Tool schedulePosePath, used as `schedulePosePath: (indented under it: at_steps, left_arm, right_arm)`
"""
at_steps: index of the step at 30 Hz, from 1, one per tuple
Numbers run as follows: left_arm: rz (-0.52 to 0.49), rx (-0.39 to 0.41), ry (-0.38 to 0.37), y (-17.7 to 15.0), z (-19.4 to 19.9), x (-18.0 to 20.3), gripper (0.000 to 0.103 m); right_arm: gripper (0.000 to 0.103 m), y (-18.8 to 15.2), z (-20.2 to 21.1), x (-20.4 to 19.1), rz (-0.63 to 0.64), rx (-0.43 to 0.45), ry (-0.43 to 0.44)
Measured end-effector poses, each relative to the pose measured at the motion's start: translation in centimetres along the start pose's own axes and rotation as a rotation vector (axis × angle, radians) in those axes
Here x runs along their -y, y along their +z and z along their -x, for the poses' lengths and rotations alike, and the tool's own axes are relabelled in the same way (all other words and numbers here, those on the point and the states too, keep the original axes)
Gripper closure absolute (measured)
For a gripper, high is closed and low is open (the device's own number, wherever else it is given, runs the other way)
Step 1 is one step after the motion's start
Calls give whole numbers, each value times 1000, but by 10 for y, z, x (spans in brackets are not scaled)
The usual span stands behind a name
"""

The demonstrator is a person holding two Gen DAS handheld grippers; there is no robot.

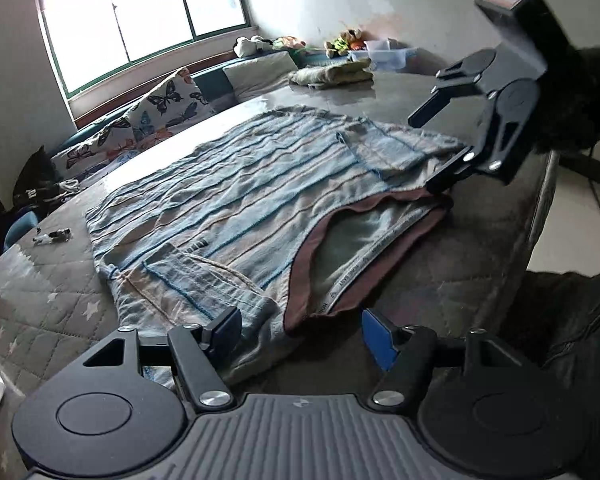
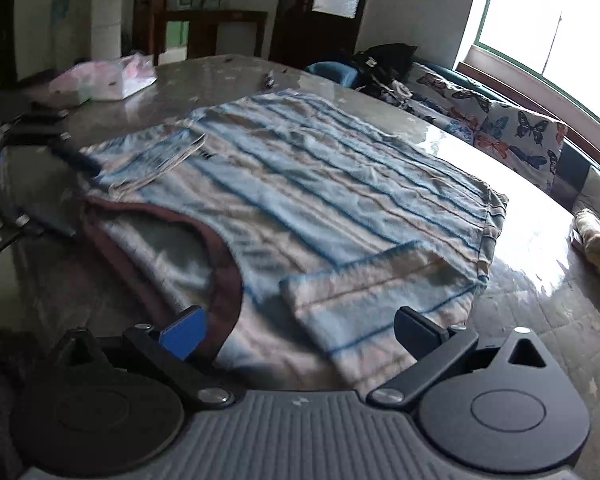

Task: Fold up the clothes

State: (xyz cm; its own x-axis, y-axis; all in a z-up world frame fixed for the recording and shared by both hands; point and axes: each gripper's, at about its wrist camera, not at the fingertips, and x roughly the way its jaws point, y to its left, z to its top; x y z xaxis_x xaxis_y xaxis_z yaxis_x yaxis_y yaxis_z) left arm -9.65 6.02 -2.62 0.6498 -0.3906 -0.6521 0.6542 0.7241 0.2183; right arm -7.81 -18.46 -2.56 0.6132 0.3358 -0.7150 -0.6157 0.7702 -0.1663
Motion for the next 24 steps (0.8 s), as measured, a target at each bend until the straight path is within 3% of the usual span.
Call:
schedulePosePath:
  at_steps: [3,5,8,12,16,18,23,24]
  left_arm:
    - [-14,13,-2,2,-2,2,60]
    - [-11,23,0,4,-1,2,80]
    - [28,48,12,9,3,-3,91]
    - [80,90,31,22,6,-14,92]
    - [107,107,39,34,2,-24,92]
    - [119,105,37,37,1,-28,92]
    - [113,86,25,26,6,-23,87]
    - [108,85,26,23,8,-20,86]
  right_arm:
    - [8,-4,7,-7,41,-14,9]
    - [10,-5,11,-9,61,-21,16]
    - [11,-8,16,-12,86,-29,27]
    - [17,-14,17,-19,138,-38,29]
    - [37,-15,8,-19,137,-14,-8]
    - [42,-13,2,-16,121,1,-25]
    - [81,-6,-6,-1,64,-2,-24]
    - [83,-4,-6,2,49,-1,-17]
